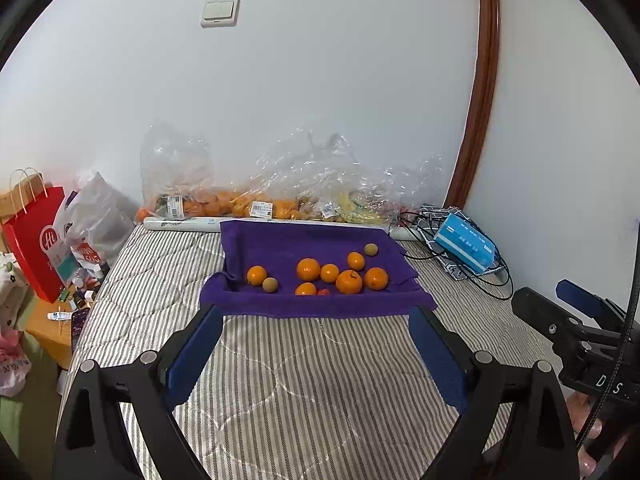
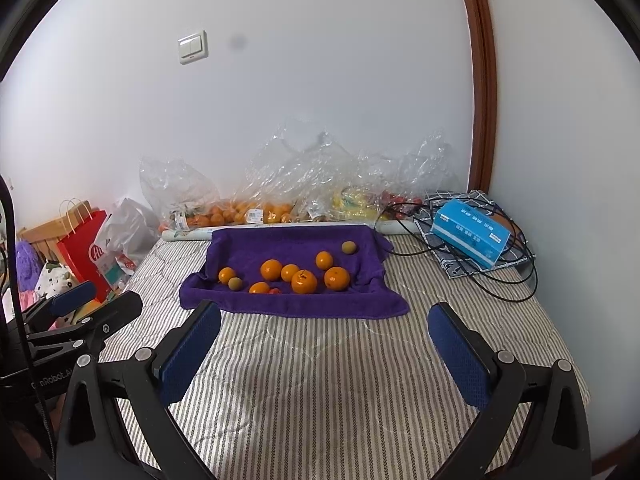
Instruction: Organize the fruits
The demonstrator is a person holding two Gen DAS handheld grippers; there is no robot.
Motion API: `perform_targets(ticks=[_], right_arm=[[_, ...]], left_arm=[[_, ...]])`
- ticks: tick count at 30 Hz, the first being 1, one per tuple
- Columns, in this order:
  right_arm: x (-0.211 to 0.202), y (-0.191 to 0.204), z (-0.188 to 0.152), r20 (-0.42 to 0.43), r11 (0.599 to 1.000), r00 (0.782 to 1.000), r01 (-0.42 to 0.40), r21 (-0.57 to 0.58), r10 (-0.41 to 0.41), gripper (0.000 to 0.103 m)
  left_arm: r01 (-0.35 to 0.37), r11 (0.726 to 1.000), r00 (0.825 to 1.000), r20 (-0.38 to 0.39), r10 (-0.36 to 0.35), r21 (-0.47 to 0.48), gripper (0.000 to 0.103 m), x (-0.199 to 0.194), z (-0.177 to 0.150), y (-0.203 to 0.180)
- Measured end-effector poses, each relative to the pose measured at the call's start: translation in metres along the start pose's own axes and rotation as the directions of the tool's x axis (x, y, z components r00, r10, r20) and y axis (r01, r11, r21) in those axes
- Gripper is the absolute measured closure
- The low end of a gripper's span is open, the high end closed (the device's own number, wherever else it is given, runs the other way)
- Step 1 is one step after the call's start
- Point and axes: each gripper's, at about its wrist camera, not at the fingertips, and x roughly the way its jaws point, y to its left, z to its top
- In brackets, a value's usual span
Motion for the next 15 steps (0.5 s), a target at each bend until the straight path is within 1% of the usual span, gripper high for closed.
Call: perform_targets(ticks=[15], right_arm=[[-0.0040, 0.0000, -0.0003, 0.002, 1.000, 1.000, 0.001, -0.003, -0.001, 0.001]], left_arm=[[-0.002, 1.000, 1.000, 0.010, 0.002, 0.006, 0.009, -0.0059, 0.0030, 0.0015]])
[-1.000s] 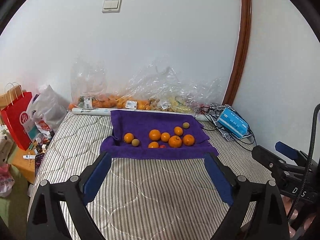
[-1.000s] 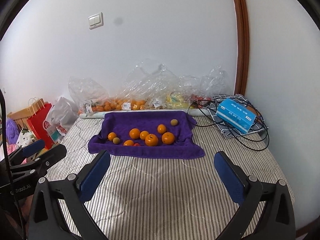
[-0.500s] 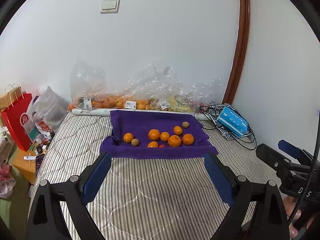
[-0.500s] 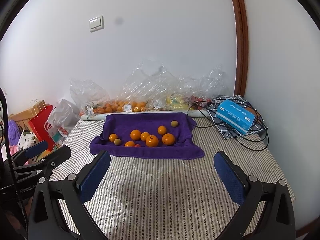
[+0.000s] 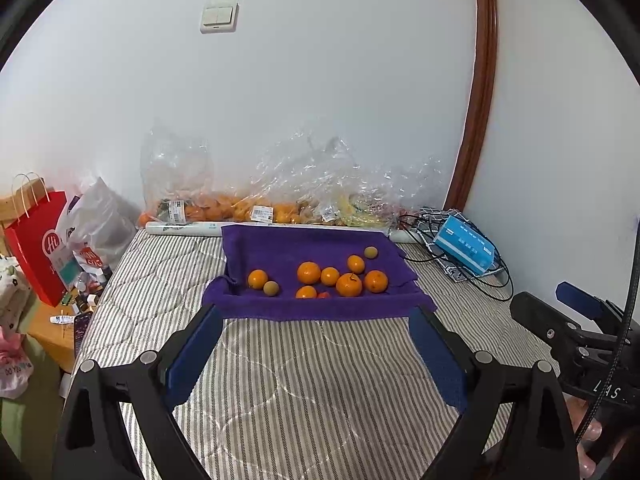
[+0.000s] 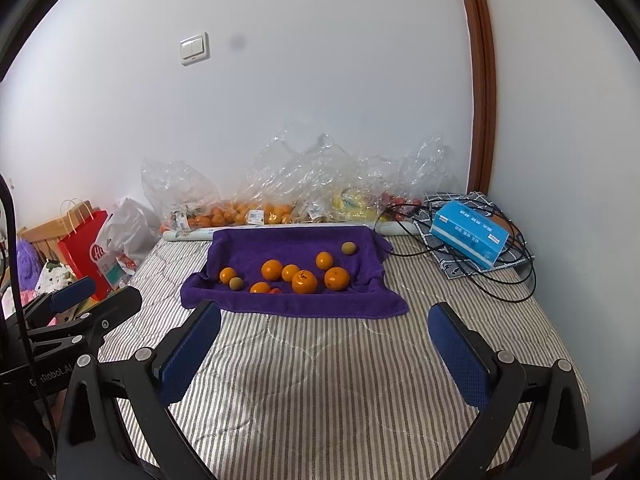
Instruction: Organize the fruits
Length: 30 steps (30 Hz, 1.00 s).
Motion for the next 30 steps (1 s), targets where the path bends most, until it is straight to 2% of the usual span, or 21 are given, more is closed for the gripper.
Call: perform_targets(ticks=[30], right_arm=[[-0.0033, 0.0027, -0.0011, 0.003, 1.000, 1.000, -0.006, -0.004, 0.006, 0.001]], left_arm=[[0.000, 1.000, 1.000, 0.001, 0.000, 0.002, 0.009, -0.0011, -0.0013, -0.0001]])
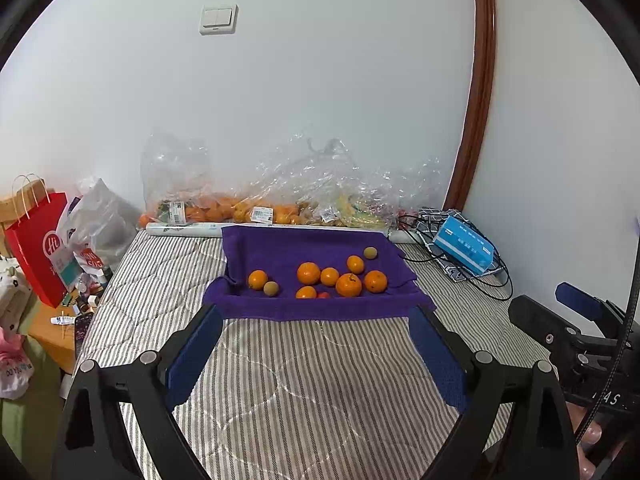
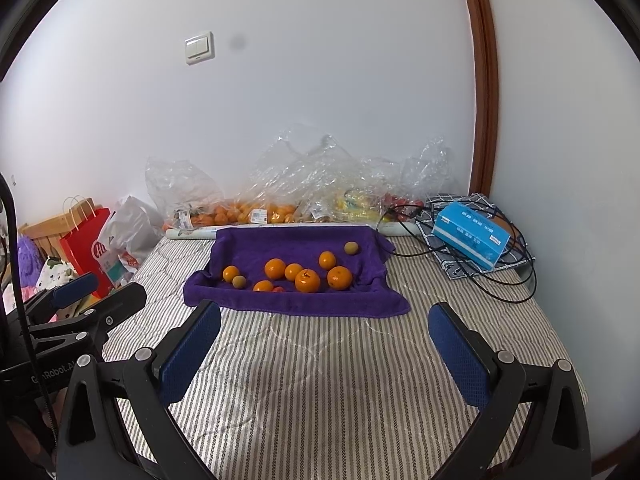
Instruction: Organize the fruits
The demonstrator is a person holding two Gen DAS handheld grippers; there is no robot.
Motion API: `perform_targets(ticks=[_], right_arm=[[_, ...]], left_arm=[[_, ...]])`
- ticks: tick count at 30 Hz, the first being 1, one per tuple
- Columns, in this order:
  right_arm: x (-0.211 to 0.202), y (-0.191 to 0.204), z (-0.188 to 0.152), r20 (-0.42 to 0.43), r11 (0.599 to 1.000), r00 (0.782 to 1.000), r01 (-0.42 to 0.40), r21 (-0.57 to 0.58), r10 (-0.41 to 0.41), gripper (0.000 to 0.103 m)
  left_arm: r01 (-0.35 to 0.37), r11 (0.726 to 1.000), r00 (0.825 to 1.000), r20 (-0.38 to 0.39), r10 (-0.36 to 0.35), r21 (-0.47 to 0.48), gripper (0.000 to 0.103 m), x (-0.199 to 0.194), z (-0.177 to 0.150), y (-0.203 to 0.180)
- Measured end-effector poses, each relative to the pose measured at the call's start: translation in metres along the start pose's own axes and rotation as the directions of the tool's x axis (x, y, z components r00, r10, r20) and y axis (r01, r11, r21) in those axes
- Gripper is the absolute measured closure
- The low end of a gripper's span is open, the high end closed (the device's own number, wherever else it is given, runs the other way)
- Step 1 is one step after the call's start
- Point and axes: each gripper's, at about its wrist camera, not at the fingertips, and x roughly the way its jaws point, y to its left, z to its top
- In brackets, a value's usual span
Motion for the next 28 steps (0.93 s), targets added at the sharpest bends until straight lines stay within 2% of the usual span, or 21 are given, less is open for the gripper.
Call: perform_targets(ticks=[28], right_arm=[[0.0010, 0.0020, -0.0007, -0.003, 1.000, 1.000, -0.020, -0.010, 0.020, 0.001]], left_arm=[[-0.011, 1.000, 1.000, 0.003, 0.011, 0.023, 0.007, 0.0008, 0.0038, 0.0005]])
